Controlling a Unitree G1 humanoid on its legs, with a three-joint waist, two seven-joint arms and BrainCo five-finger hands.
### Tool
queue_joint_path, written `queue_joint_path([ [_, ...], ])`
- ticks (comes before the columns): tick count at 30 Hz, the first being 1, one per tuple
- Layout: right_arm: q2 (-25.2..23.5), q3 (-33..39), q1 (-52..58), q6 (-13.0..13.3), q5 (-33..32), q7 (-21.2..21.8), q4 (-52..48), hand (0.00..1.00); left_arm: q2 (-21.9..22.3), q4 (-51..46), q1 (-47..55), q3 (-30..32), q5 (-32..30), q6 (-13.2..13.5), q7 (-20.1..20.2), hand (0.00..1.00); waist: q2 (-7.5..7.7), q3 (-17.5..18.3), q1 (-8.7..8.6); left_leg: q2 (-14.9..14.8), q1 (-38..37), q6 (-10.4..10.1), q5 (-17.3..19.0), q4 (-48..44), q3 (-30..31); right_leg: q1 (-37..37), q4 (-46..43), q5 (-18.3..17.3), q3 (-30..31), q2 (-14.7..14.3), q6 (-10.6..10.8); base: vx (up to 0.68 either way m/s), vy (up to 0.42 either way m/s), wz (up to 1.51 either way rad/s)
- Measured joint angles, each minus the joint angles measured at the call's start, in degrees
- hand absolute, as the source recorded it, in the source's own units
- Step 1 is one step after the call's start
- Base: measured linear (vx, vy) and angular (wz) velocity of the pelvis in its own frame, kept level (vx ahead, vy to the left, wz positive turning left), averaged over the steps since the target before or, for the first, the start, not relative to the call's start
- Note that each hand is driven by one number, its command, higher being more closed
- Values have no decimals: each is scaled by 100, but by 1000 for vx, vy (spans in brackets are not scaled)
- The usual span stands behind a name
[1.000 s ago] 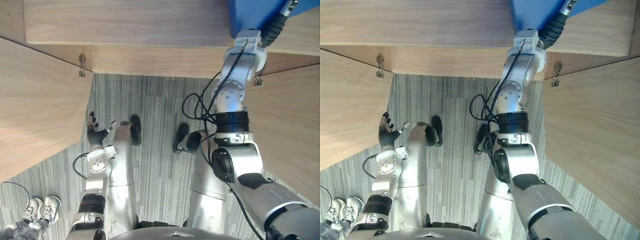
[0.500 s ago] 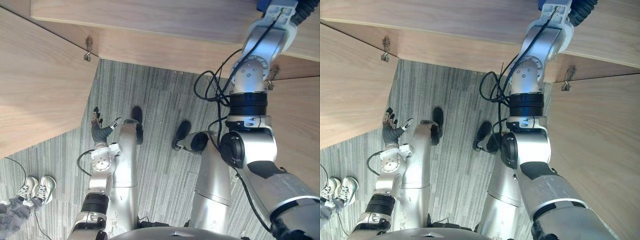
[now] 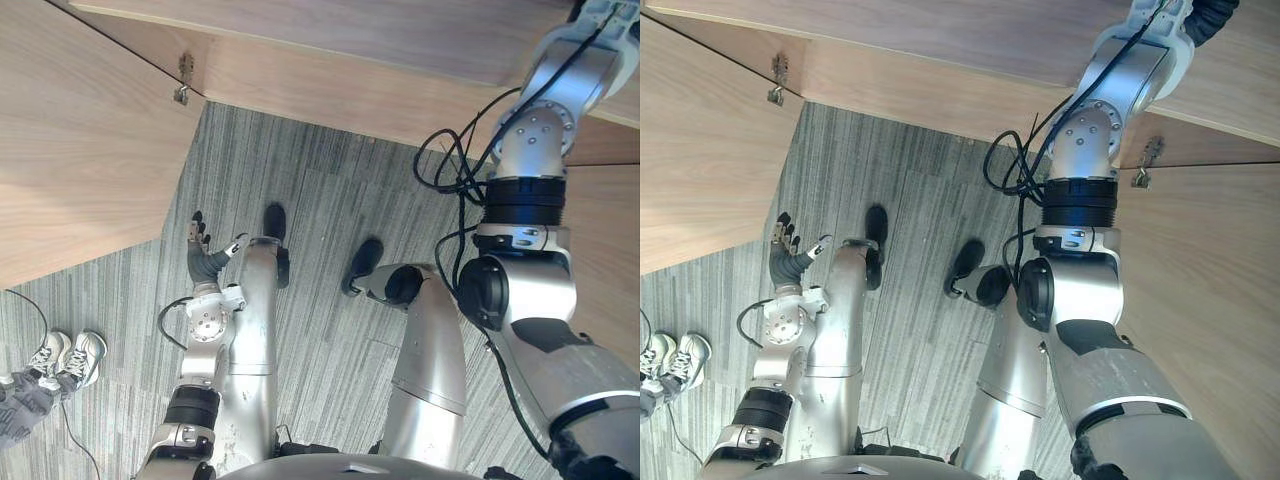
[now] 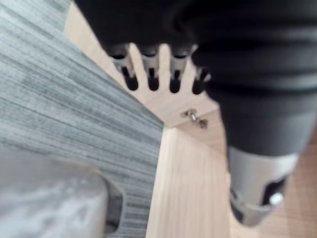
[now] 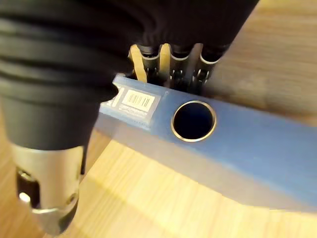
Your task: Walk over to the cabinet, pick up the folder, carry it to the office cabinet, place the folder inside the office cabinet, then close the office cabinet door
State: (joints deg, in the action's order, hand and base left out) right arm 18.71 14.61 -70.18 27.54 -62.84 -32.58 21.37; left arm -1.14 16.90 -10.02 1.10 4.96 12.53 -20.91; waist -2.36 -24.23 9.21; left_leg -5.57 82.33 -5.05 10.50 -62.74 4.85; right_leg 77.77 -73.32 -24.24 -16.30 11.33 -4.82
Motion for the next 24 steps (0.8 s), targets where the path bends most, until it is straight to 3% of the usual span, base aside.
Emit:
queue_joint_path([
  [6, 15, -44, -1, 18, -21, 242, 164, 0, -8, 12, 0, 39, 0, -11, 0, 0, 3, 2, -25, -28, -13, 1, 0, 15, 1, -27, 70, 24, 1, -42, -21, -13, 25, -3],
  [14, 97, -435, 191, -334, -1, 433, 282, 0, -66, 232, -4, 236, 5, -75, 0, 0, 21, 12, -193, -140, -207, 21, -51, 244, -39, -216, 409, 200, -18, -176, -54, -14, 31, -8],
  [24, 1123, -1023, 643, -1035, 508, 883, 507, 0, -184, 509, 2, 380, 6, -136, 25, 0, 23, 12, -406, -236, -462, 112, -119, 595, -161, -480, 938, 466, -5, -281, 0, 6, 42, -8],
])
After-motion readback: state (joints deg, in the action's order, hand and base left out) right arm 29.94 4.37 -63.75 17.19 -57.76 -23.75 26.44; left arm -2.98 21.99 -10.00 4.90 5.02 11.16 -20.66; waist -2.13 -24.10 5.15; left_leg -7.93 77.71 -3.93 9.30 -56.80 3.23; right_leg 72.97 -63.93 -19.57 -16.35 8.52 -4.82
